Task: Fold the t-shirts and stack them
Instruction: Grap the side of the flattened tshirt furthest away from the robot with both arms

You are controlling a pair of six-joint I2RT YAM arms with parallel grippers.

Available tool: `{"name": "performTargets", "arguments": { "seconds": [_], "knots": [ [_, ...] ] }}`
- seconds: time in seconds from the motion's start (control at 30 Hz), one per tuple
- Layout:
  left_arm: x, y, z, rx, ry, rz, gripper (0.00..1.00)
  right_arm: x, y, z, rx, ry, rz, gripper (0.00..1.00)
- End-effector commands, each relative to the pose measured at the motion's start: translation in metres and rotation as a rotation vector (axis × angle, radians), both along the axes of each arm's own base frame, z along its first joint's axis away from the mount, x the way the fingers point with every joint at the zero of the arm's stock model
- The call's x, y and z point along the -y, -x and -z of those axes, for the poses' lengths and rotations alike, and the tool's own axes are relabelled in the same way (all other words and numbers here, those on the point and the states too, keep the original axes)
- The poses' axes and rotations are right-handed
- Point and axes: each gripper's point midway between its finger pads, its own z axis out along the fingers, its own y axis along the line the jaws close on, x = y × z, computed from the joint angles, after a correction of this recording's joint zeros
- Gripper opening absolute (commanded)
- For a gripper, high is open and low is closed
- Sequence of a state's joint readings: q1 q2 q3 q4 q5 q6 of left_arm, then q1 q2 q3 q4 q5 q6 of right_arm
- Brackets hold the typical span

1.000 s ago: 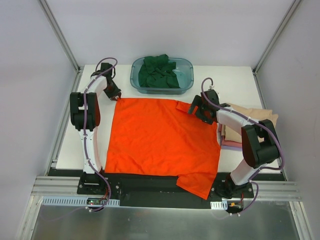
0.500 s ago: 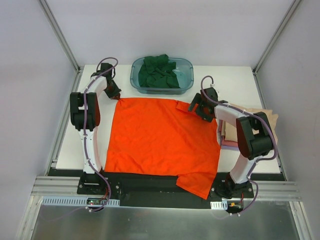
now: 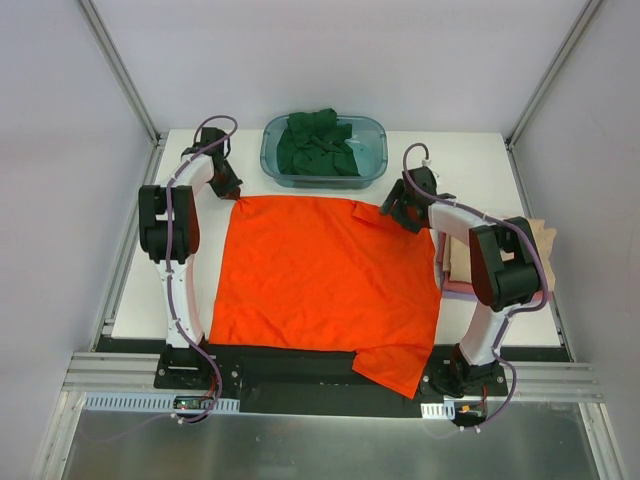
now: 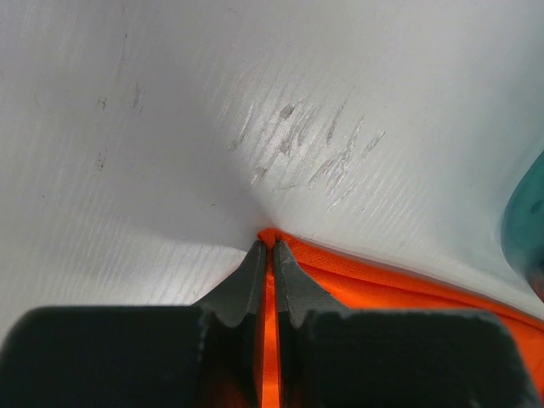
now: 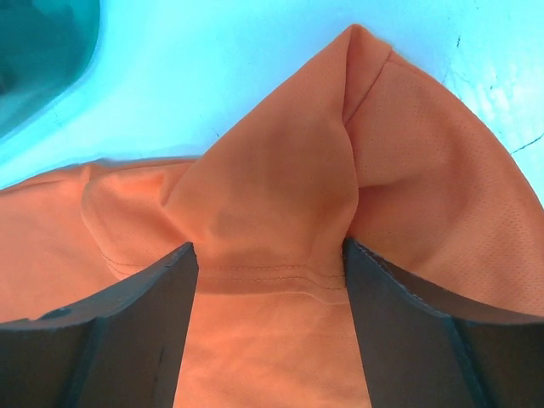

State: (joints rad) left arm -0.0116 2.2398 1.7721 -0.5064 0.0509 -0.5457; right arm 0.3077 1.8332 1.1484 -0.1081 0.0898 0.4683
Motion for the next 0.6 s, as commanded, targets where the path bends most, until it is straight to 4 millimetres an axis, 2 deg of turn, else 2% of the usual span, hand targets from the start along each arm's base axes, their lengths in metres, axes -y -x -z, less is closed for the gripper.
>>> {"name": "performTargets", "arguments": {
  "seconds": [0.0, 0.2, 0.27, 0.33, 0.5, 0.57],
  "knots": [
    [-0.001, 0.004, -0.023, 0.037, -0.002, 0.027, 0.00, -0.004, -0.015, -0.007, 0.030, -0.024, 0.003, 0.70],
    [-0.002, 0.005, -0.024, 0.041, -0.004, 0.018, 0.00, 0.000, -0.007, -0.001, 0.005, -0.018, 0.015, 0.69],
    [-0.008, 0.007, -0.024, 0.040, -0.033, -0.013, 0.00, 0.002, -0.001, 0.002, -0.007, -0.018, 0.021, 0.68],
    [-0.010, 0.008, -0.025, 0.042, -0.044, -0.016, 0.00, 0.004, 0.004, 0.008, -0.017, -0.007, 0.020, 0.63],
    [-0.010, 0.008, -0.028, 0.051, -0.043, -0.017, 0.00, 0.003, 0.003, 0.010, -0.022, -0.013, 0.020, 0.54],
    [-0.011, 0.008, -0.028, 0.053, -0.044, -0.017, 0.00, 0.003, 0.001, 0.009, -0.019, -0.018, 0.020, 0.47]
  ]
}}
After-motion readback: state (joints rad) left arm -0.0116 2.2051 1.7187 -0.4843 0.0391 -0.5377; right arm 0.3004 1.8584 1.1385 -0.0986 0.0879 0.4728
